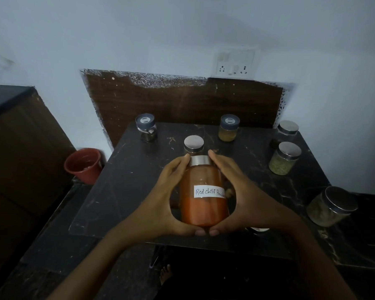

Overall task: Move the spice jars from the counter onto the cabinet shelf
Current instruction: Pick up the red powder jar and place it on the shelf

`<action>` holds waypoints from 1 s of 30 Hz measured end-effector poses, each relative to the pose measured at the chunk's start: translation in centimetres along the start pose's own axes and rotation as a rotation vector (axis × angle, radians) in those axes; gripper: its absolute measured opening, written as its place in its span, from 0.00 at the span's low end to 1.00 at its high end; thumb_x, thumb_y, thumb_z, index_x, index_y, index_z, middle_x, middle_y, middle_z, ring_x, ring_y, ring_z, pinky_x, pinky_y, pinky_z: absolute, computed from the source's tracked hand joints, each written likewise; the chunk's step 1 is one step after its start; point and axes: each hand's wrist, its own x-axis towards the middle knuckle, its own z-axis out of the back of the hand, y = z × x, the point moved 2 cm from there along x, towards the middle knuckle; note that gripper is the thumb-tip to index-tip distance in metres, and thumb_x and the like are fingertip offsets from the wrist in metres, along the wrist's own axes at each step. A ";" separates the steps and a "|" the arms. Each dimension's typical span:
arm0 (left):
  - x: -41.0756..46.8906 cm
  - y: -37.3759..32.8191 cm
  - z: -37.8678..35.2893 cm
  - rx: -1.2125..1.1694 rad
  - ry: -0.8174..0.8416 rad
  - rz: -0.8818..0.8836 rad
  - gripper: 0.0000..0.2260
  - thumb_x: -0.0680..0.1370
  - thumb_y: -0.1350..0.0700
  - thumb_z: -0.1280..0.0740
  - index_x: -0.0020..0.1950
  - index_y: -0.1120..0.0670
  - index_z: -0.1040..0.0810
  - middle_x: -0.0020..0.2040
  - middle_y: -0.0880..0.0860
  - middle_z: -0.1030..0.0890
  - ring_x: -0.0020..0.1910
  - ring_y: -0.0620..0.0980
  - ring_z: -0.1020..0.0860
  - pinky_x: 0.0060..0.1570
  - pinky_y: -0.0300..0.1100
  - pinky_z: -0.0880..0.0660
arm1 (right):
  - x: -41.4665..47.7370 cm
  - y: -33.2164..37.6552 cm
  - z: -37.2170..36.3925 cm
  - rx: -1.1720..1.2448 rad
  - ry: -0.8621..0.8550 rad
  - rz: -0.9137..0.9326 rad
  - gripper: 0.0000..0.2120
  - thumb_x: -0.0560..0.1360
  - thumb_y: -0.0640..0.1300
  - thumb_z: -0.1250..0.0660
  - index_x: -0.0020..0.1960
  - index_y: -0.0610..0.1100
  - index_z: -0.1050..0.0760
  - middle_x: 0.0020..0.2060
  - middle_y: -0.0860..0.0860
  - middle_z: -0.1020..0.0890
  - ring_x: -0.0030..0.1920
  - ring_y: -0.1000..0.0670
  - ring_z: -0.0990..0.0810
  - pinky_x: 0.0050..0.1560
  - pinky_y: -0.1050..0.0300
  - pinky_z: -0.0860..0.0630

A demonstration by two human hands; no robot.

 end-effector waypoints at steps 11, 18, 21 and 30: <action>-0.2 0.1 1.0 -0.186 -0.006 0.037 0.54 0.59 0.51 0.22 0.74 0.38 0.54 0.68 0.29 0.45 0.68 0.31 0.40 0.51 0.33 0.24 | 0.3 0.2 1.5 0.029 0.030 -0.005 0.55 0.54 0.51 0.22 0.64 0.74 0.57 0.61 0.80 0.50 0.61 0.72 0.39 0.51 0.75 0.29; 3.3 -1.8 5.6 0.120 -0.013 -0.068 0.53 0.58 0.42 0.23 0.72 0.31 0.56 0.67 0.22 0.50 0.67 0.24 0.46 0.56 0.18 0.39 | 2.4 2.8 4.6 -0.084 -0.086 0.034 0.58 0.55 0.50 0.19 0.63 0.77 0.60 0.59 0.81 0.51 0.61 0.72 0.39 0.48 0.74 0.28; 6.4 -3.5 9.1 0.273 -0.029 -0.125 0.55 0.57 0.38 0.24 0.73 0.34 0.58 0.70 0.28 0.50 0.69 0.28 0.46 0.59 0.21 0.39 | 4.5 5.1 7.4 -0.135 -0.145 0.095 0.59 0.54 0.53 0.19 0.66 0.75 0.59 0.65 0.76 0.49 0.63 0.68 0.36 0.51 0.71 0.27; 15.2 -8.9 20.1 0.524 -0.182 -0.313 0.56 0.55 0.33 0.25 0.72 0.31 0.59 0.71 0.30 0.51 0.71 0.32 0.49 0.65 0.32 0.43 | 11.9 13.1 16.6 -0.372 -0.349 0.306 0.57 0.53 0.59 0.22 0.66 0.74 0.60 0.68 0.73 0.49 0.65 0.65 0.35 0.58 0.66 0.27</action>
